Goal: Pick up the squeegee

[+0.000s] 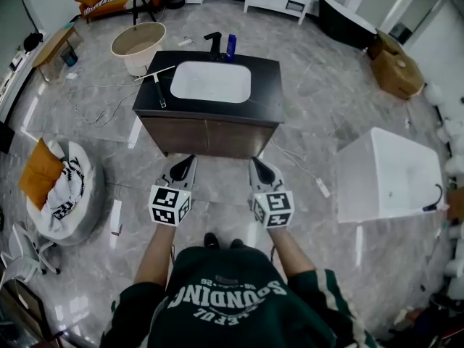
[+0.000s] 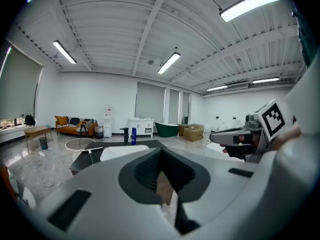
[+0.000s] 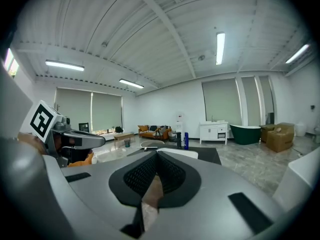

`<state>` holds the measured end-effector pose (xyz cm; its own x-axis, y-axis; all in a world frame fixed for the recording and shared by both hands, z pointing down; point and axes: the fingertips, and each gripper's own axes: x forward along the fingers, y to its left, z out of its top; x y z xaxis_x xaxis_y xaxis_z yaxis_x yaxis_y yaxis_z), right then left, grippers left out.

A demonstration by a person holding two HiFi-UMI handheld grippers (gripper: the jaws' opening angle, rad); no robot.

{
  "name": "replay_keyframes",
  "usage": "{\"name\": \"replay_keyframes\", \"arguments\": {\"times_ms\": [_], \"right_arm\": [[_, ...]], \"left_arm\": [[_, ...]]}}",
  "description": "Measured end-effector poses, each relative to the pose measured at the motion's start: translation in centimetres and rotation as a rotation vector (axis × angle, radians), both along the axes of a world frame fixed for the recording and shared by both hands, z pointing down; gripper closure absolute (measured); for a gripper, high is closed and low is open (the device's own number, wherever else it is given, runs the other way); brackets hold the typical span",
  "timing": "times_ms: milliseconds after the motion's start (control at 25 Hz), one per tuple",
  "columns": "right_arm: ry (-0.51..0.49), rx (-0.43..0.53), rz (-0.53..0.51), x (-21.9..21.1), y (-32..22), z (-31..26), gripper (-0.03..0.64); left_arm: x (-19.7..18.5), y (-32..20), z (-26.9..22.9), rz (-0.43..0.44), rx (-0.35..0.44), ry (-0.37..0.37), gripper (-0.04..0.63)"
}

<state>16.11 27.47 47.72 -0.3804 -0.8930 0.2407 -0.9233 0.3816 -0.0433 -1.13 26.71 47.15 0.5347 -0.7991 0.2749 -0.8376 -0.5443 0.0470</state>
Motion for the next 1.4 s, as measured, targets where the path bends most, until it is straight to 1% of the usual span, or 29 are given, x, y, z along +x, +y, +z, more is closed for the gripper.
{"name": "replay_keyframes", "arguments": {"times_ms": [280, 440, 760, 1040, 1400], "right_arm": [[0.006, 0.009, 0.019, -1.6, -0.7, 0.8, 0.615], [0.004, -0.003, 0.04, -1.5, -1.2, 1.4, 0.615], [-0.005, -0.005, 0.036, -2.2, -4.8, 2.1, 0.615], [-0.014, -0.018, 0.017, -2.9, -11.4, 3.2, 0.615], [-0.016, -0.032, -0.004, -2.3, -23.3, 4.2, 0.615]], "left_arm": [[-1.5, -1.4, 0.6, 0.018, -0.002, 0.01, 0.594], [-1.6, -2.2, 0.9, 0.031, -0.006, 0.015, 0.594], [-2.4, -5.4, 1.4, 0.023, -0.007, 0.007, 0.594], [-3.3, -11.5, 2.6, -0.002, -0.018, -0.004, 0.594], [-3.1, -22.8, 3.4, -0.031, -0.032, -0.011, 0.594]]}}
